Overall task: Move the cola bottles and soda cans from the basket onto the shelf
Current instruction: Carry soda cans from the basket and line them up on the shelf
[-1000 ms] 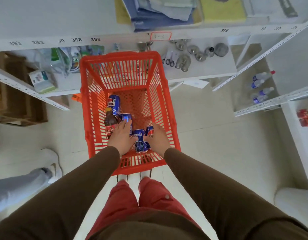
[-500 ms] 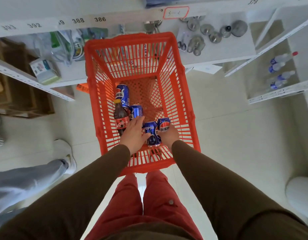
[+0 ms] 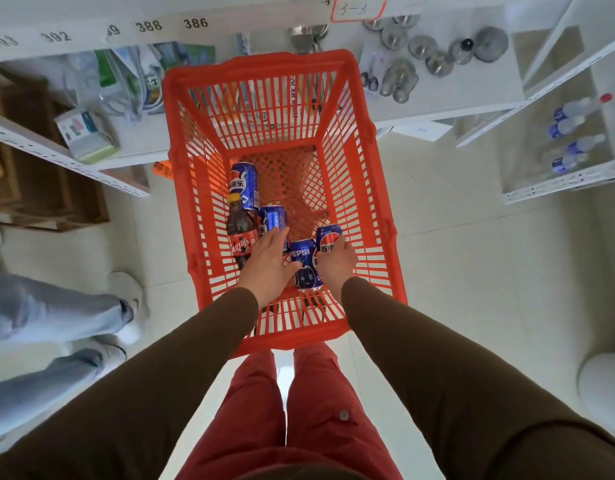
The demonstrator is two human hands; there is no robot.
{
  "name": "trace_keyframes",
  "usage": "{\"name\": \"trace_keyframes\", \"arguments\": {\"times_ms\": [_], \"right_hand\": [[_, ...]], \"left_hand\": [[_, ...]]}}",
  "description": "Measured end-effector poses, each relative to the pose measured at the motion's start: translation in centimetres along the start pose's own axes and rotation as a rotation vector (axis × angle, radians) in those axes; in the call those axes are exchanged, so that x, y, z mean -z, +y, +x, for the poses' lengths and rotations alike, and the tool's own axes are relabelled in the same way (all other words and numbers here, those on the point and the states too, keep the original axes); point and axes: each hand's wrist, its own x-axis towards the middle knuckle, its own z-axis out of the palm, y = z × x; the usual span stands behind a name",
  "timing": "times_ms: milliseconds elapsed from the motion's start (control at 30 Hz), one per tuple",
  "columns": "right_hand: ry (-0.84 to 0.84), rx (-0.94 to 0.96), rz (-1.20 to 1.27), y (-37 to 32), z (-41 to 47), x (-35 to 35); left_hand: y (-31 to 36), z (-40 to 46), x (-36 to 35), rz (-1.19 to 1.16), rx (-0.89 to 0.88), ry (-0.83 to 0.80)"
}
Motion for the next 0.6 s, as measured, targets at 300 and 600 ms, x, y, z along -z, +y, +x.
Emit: {"name": "trace_keyframes", "arguments": {"times_ms": [300,600], "right_hand": [[-0.017,0.220,0.130,-2.1,2.0,1.3],[-0.030,0.476,-0.305,-7.3,5.2,2.6]], "left_hand": [[-0.3,1.1,0.6,-0.011,-0.016,0.011],[-1.1,3.0,1.5,-0.024,-0.015,0.059]]}}
